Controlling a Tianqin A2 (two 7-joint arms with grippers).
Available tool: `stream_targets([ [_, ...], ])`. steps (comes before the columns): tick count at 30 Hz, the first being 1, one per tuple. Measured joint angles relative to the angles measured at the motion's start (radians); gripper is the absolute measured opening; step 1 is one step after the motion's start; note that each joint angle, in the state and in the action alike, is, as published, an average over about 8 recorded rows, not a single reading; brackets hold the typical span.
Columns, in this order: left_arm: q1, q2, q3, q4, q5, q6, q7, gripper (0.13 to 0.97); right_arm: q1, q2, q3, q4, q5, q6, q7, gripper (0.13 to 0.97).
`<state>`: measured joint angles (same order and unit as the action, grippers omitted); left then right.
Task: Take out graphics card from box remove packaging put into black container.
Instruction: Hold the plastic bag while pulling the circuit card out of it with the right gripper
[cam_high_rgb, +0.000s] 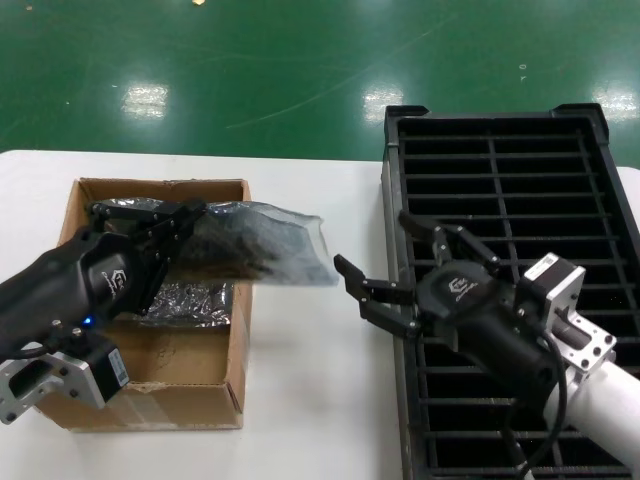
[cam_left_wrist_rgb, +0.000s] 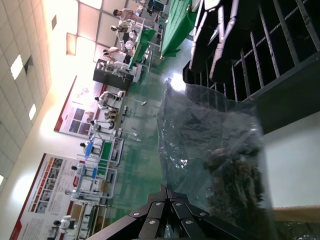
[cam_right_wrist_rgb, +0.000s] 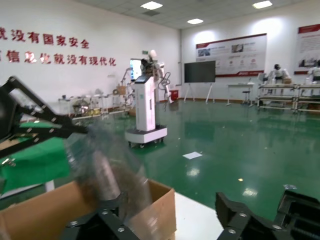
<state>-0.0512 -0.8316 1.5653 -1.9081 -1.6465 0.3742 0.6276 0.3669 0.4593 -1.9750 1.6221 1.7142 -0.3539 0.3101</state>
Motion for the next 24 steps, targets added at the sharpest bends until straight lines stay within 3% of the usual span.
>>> stream_targets([
  [4, 0.000, 0.000, 0.000, 0.000, 0.000, 0.000, 0.000, 0.140, -0.006, 0.007, 0.002, 0.001, -0.004, -0.023, -0.009, 0.643],
  [12, 0.000, 0.000, 0.000, 0.000, 0.000, 0.000, 0.000, 0.140, 0.006, 0.002, 0.012, -0.022, -0.002, -0.067, -0.044, 0.425],
  [16, 0.000, 0.000, 0.000, 0.000, 0.000, 0.000, 0.000, 0.140, 0.026, -0.003, 0.007, -0.036, -0.009, -0.090, -0.054, 0.425],
  [24, 0.000, 0.000, 0.000, 0.000, 0.000, 0.000, 0.000, 0.140, 0.062, -0.023, -0.020, -0.048, -0.044, -0.119, -0.044, 0.262],
])
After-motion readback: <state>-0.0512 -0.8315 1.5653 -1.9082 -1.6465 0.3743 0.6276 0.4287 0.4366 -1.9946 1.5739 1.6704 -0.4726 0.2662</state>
